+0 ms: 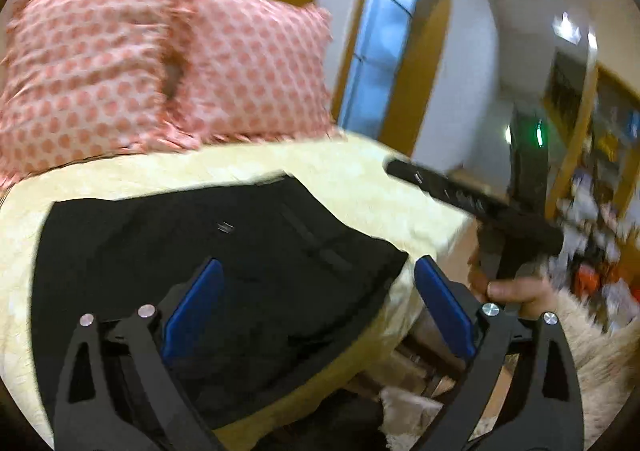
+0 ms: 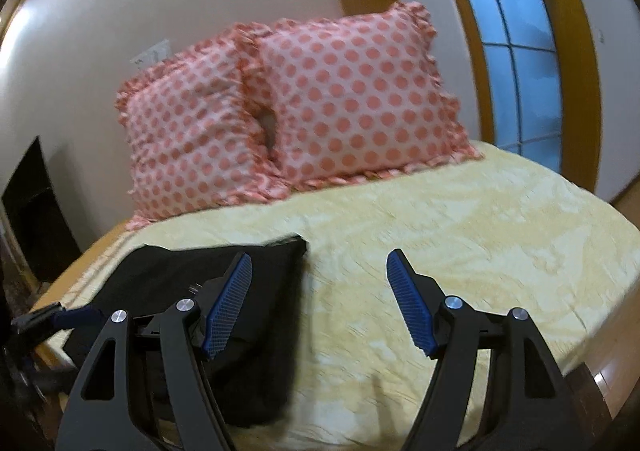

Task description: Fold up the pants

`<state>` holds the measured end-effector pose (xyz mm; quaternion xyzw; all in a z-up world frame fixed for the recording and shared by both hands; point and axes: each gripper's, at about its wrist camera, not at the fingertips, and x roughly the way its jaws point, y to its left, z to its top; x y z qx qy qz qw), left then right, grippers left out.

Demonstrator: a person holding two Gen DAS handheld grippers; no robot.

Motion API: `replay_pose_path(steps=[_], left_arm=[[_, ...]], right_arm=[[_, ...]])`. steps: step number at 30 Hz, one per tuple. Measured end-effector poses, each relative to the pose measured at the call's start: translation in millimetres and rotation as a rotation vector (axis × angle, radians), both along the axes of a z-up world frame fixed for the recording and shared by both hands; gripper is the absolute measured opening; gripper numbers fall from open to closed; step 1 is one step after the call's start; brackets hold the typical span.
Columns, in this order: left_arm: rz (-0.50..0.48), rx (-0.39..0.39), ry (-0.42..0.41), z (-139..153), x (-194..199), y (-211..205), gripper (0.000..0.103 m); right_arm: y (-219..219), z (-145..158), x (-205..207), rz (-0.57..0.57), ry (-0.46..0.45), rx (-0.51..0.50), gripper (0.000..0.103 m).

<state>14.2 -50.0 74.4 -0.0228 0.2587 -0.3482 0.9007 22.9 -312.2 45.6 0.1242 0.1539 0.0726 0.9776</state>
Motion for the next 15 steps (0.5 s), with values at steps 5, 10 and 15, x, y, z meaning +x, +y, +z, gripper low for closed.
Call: replay_pose_path(steps=[5, 10, 15], left_arm=[[0.317, 0.088, 0.091, -15.4, 42.3, 39.4, 0.101], [0.388, 0.146, 0.17, -37.1, 56.7, 48.3, 0.101], [0.404, 0.124, 0.258, -63.5, 60.3, 69.8, 0.1]], right_arm=[[44.3, -4.0, 14.7, 0.209, 0.054, -0.004, 0.072], [75.9, -16.5, 24.6, 0.297, 0.113, -0.045, 0.072], [85.4, -55.8, 46.0, 0.296, 0.309, -0.084, 0.072]])
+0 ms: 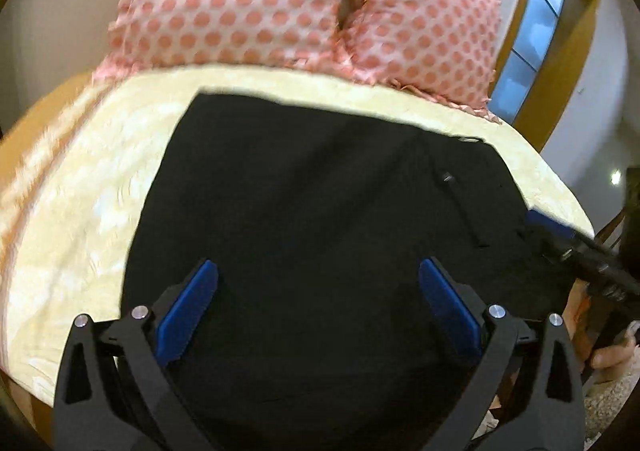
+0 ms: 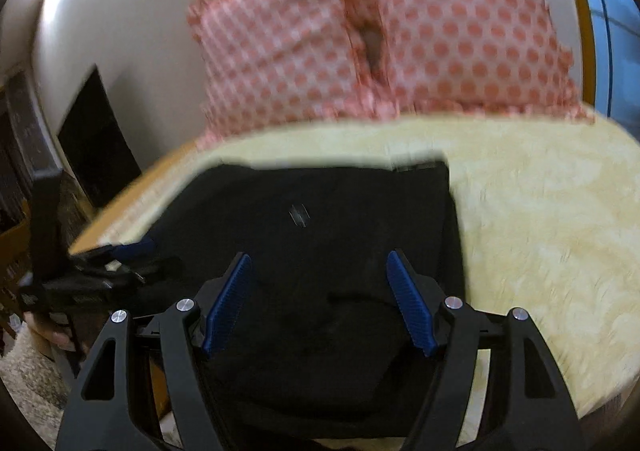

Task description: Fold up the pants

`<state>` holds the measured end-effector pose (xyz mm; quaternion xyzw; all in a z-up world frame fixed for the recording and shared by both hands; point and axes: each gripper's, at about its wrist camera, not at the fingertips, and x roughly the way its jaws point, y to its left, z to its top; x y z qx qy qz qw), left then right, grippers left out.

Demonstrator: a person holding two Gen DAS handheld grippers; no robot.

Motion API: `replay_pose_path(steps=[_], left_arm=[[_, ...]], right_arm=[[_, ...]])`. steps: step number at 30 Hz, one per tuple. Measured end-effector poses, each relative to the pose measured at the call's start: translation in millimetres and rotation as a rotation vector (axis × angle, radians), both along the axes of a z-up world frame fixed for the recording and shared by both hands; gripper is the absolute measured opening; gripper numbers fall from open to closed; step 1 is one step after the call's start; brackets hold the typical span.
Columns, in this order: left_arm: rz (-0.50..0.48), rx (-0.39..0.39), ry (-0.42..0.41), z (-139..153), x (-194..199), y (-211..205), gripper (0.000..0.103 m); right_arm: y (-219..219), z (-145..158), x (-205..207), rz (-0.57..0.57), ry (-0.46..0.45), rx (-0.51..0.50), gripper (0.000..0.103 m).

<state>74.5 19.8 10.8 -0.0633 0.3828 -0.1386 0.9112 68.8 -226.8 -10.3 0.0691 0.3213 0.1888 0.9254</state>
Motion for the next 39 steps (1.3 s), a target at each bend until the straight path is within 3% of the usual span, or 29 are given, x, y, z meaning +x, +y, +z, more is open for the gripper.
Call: replay_pose_path(steps=[4, 7, 11, 17, 22, 28, 30, 32, 35, 39], left_arm=[[-0.026, -0.014, -0.044, -1.2, -8.3, 8.9, 0.094], [-0.042, -0.03, -0.063, -1.8, -12.5, 12.4, 0.093], [-0.053, -0.064, -0.076, -0.9, -12.7, 16.9, 0.093], [-0.056, -0.093, -0.081, -1.3, -13.3, 21.9, 0.089], [-0.058, -0.104, -0.079, -1.5, -13.7, 23.1, 0.088], [-0.06, -0.083, -0.085, -1.8, -15.3, 21.3, 0.088], [-0.059, -0.084, -0.085, -1.8, -15.6, 21.4, 0.088], [-0.062, -0.076, -0.085, -1.5, -15.7, 20.7, 0.089], [-0.064, -0.066, -0.089, -1.4, -16.2, 19.1, 0.089], [-0.07, -0.057, -0.09, -0.5, -16.2, 17.6, 0.091]], right_arm=[[4.0, 5.4, -5.8, 0.022, -0.016, -0.051, 0.072], [-31.0, 25.3, -1.6, -0.034, -0.041, 0.105, 0.078], [-67.3, 20.1, 33.6, -0.098, 0.068, 0.189, 0.079], [-62.2, 2.1, 61.4, -0.041, 0.168, 0.176, 0.069], [-46.1, 0.5, 63.0, 0.003, 0.161, 0.096, 0.066], [-52.9, -3.1, 69.2, -0.049, 0.181, 0.123, 0.067], [-48.4, -3.8, 68.6, -0.021, 0.184, 0.105, 0.066], [-42.2, -1.7, 66.8, 0.023, 0.172, 0.104, 0.057], [-34.2, 2.0, 65.2, 0.044, 0.153, 0.053, 0.057], [-41.3, -4.4, 74.7, 0.039, 0.189, 0.097, 0.06]])
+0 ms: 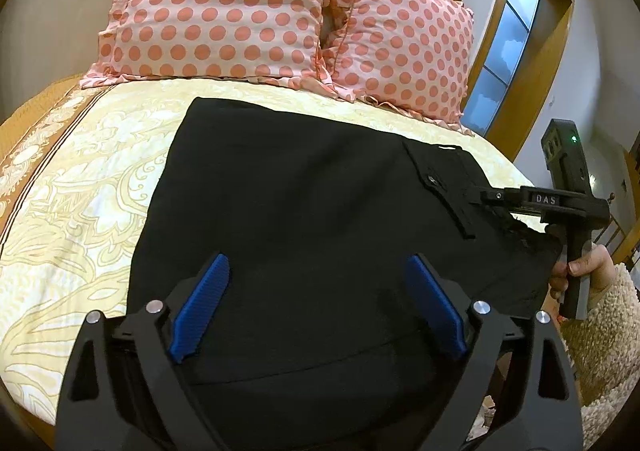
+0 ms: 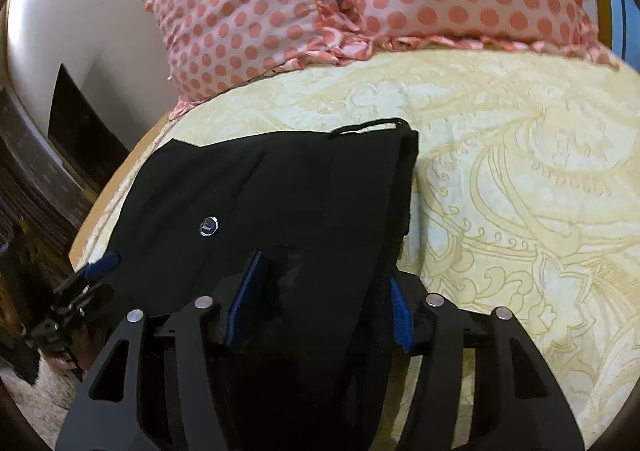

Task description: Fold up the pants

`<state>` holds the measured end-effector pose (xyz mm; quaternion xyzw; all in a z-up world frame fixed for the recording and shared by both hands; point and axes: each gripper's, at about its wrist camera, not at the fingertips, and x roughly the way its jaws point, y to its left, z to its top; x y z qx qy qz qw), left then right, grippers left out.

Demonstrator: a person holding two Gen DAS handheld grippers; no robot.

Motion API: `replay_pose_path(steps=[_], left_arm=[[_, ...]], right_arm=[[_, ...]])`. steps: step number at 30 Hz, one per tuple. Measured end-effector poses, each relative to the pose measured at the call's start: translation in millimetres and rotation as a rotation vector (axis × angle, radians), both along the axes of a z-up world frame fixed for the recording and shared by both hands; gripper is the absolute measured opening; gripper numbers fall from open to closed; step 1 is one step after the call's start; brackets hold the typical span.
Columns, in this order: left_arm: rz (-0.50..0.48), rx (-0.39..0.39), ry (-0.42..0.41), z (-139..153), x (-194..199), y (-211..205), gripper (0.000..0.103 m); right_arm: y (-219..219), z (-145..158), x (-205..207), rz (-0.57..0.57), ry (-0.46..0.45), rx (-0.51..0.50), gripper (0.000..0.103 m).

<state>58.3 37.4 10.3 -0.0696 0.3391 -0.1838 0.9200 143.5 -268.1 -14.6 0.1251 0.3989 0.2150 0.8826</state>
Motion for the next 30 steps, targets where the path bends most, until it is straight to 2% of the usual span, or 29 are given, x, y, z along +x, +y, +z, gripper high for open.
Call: replay_pose_path(steps=[4, 8, 13, 15, 17, 21, 23, 25, 30], left_arm=[[-0.002, 0.0, 0.0, 0.5, 0.3, -0.6, 0.093], [-0.004, 0.006, -0.003, 0.2, 0.0, -2.0, 0.095], [-0.01, 0.025, -0.007, -0.5, 0.2, -6.2, 0.097], [-0.011, 0.015, 0.009, 2.7, 1.8, -3.1, 0.097], [-0.004, -0.025, 0.032, 12.2, 6.0, 6.1, 0.097], [0.066, -0.102, 0.018, 34.8, 21.4, 41.0, 0.096], [0.095, -0.124, 0.047, 39.3, 37.5, 56.1, 0.096], [0.116, -0.127, 0.113, 36.0, 60.7, 66.0, 0.093], [0.087, -0.144, 0.269, 15.2, 100.8, 69.3, 0.074]], right_arm=[[3.8, 0.7, 0.2, 0.021, -0.015, -0.013, 0.059], [16.0, 7.5, -9.0, 0.067, -0.076, -0.066, 0.057], [11.5, 1.3, 1.2, 0.063, -0.046, -0.036, 0.058], [15.7, 2.9, -2.3, 0.075, -0.076, -0.067, 0.049], [17.7, 10.0, -7.9, 0.083, -0.119, -0.086, 0.028], [18.2, 21.8, -15.4, 0.116, -0.167, -0.049, 0.022], [22.2, 23.6, -19.2, 0.138, -0.195, -0.055, 0.021], [22.5, 20.9, -16.9, 0.134, -0.19, -0.069, 0.021], [11.4, 9.6, -6.8, 0.104, -0.132, -0.019, 0.022]])
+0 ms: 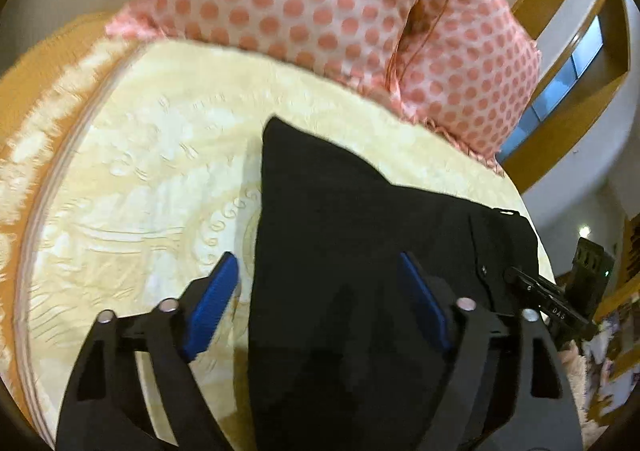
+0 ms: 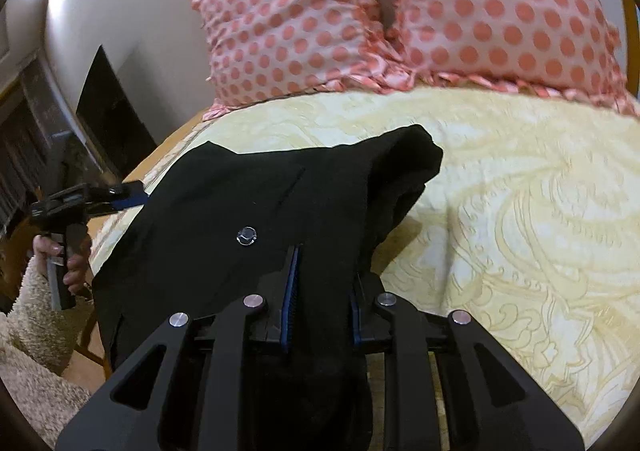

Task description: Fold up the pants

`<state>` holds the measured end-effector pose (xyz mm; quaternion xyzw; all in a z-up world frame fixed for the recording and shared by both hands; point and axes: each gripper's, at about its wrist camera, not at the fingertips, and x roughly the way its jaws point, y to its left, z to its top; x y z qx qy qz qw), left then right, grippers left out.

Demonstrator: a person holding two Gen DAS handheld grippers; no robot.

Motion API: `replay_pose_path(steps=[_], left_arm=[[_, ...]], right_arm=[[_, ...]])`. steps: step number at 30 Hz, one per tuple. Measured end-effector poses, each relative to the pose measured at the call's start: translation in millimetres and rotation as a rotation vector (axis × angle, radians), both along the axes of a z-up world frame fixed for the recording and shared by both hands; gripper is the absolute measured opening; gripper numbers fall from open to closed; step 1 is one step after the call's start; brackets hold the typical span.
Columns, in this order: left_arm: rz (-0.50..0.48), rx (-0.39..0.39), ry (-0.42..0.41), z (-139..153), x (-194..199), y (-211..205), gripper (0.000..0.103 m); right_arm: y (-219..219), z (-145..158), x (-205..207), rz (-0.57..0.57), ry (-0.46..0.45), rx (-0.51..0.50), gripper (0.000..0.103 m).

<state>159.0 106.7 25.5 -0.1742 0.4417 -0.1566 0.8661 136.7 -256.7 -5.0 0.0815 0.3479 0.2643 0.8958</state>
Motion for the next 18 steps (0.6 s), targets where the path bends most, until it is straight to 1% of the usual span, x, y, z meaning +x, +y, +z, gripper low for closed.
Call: replay_pose_path(steps=[1, 3, 7, 11, 13, 14, 15, 16, 17, 18], left_arm=[[-0.006, 0.0, 0.022, -3.4, 4.8, -1.3, 0.073], [-0.024, 0.007, 0.044, -8.6, 12.5, -4.6, 0.068], [-0.037, 0.028, 0.052, -11.5, 23.7, -9.7, 0.065], [-0.035, 0.032, 0.06, -12.0, 33.4, -12.0, 0.062], [-0.031, 0.033, 0.065, -12.3, 36.7, -12.5, 0.058], [-0.025, 0.036, 0.067, -12.4, 38.8, -13.3, 0.052], [-0.017, 0.043, 0.065, -12.3, 38.6, -13.4, 0.042], [-0.009, 0.052, 0.06, -11.6, 37.7, -12.9, 0.035], [-0.003, 0.064, 0.047, -9.9, 34.7, -12.3, 0.021], [-0.008, 0.059, 0.037, -7.9, 32.7, -11.9, 0.013]], right_arm=[[-0.2, -0.6, 0.3, -0.002, 0.003, 0.001, 0.022], [-1.2, -2.2, 2.3, -0.007, 0.016, 0.003, 0.025], [-7.8, -10.2, 9.7, -0.039, 0.067, 0.015, 0.041], [-9.0, -13.5, 11.7, -0.038, 0.079, 0.043, 0.045], [-8.0, -13.5, 11.6, -0.031, 0.071, 0.04, 0.044], [-7.2, -13.0, 10.4, -0.027, 0.062, 0.037, 0.038], [-6.2, -11.9, 8.8, -0.02, 0.051, 0.036, 0.035], [-5.2, -10.2, 6.7, -0.014, 0.04, 0.036, 0.029], [-3.5, -6.8, 3.4, -0.007, 0.022, 0.036, 0.025], [-2.3, -4.8, 2.1, -0.003, 0.012, 0.035, 0.024]])
